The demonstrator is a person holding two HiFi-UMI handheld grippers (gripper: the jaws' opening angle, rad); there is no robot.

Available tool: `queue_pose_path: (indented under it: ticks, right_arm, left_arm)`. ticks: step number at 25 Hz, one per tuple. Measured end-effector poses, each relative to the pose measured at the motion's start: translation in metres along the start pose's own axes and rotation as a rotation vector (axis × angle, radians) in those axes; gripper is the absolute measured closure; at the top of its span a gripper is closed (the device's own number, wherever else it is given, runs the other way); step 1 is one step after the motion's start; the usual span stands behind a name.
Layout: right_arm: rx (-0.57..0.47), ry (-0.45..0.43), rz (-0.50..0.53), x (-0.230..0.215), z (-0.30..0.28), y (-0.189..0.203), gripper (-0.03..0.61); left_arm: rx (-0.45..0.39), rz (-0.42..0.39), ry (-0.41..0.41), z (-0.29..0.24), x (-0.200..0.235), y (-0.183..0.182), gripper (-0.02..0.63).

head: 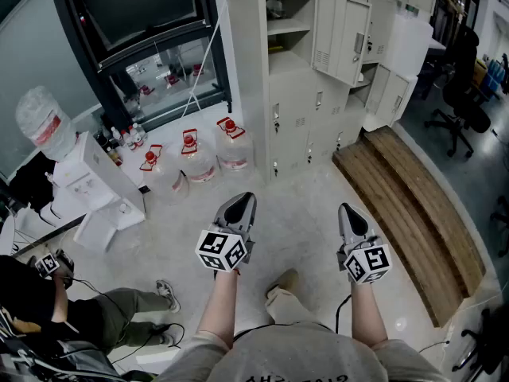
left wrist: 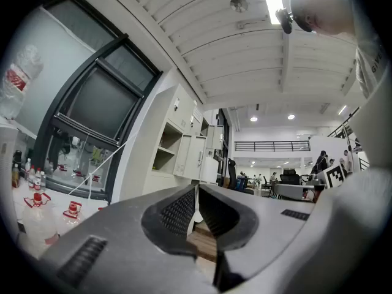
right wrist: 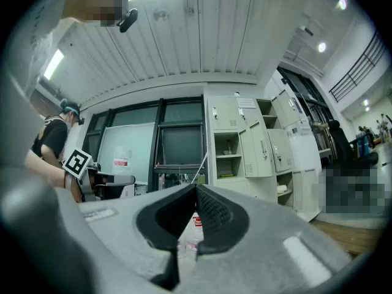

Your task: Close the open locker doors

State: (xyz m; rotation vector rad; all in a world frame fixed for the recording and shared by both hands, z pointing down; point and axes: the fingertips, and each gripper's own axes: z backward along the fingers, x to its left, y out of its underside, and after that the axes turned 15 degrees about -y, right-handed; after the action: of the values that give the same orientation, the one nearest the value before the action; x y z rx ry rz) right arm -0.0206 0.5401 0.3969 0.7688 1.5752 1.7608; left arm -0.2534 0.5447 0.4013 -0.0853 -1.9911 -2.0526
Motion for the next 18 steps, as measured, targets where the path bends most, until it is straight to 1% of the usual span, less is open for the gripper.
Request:
queue_pose_path:
  ticks: [5,9,14,18]
  right_arm:
    - [0.019,-0.006,0.017,-0.022,-0.050,0.002,0.577]
    - [0.020,0.006,0.023,-0.048,-0.085,0.003,0.577]
    - [0.020,0.018,0.021,-0.085,-0.118,0.004,0.577]
    - [0.030,0.038,0.020,-0.118,-0.137,0.007,0.577]
  left_arm:
    - [0.002,-0.004,-0.002,-0.044,0.029,-0.010,0.597]
    - [0.003,-0.001,0.015,-0.089,0.043,-0.015,0.597]
    - [0.011,0.004,0.041,-0.147,0.049,-0.017,0.597]
    - [0.033,0.006,0.063,-0.191,0.048,-0.012,0.597]
